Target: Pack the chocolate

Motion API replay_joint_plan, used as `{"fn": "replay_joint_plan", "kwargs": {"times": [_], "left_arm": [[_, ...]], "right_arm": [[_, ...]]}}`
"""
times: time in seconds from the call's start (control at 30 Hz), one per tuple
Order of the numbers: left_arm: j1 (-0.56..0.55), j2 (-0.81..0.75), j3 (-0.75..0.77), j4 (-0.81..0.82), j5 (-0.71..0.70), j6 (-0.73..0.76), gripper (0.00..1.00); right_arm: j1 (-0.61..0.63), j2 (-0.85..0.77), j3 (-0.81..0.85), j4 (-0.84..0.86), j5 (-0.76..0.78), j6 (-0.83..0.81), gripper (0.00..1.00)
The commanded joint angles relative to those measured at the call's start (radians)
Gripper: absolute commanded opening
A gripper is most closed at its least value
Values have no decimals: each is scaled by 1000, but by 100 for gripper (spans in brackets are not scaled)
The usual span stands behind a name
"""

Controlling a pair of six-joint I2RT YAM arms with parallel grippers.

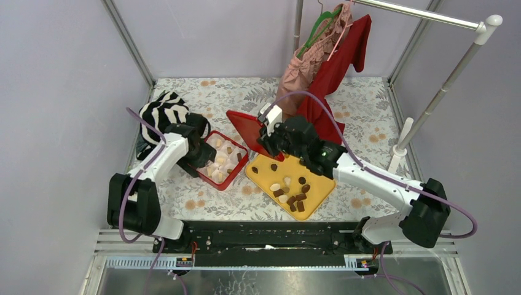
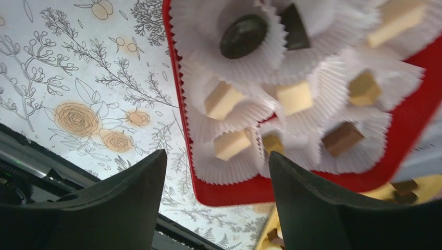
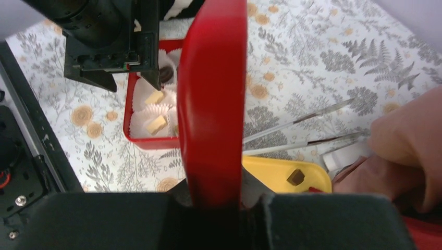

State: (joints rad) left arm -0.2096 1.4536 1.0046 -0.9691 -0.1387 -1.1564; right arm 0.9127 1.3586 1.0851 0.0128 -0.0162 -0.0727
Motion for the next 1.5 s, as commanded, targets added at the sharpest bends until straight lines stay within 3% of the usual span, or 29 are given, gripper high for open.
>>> {"fn": "replay_joint_plan", "kwargs": {"times": [0.0,0.2,0.3,0.5,0.63,0.77,0.93,1.1,1.2,1.37,1.47], "left_arm": [[-5,-65,119,-120,-63,51,79],[35,-147,319,-104,-79,271,80],[125,-196,331,-17,-26,369,87],[324,-266,301,-20,-21,399,95],[461,-268,276,1,220,426,97],[469,-296,197,144,479,447,97],[466,-328,52,353,827,421,98],[469,-400,-51,443,940,399,98],[468,-419,-110,514,1021,356,98],[488,-418,-49,337,818,420,97],[518,-406,-4,240,631,388,96]], "right_arm": [[-62,-15,130,17,-98,17,0],[-171,50,249,-22,-320,235,0],[-224,127,333,-22,-504,363,0],[-290,336,518,-86,-872,517,0],[-293,497,643,-115,-1055,625,0],[-291,602,663,78,-1159,833,0],[-292,714,669,446,-1261,1173,0],[-293,783,648,738,-1278,1418,0],[-291,800,637,787,-1273,1457,0],[-293,799,608,750,-1260,1427,0],[-293,769,578,602,-1216,1312,0]]}}
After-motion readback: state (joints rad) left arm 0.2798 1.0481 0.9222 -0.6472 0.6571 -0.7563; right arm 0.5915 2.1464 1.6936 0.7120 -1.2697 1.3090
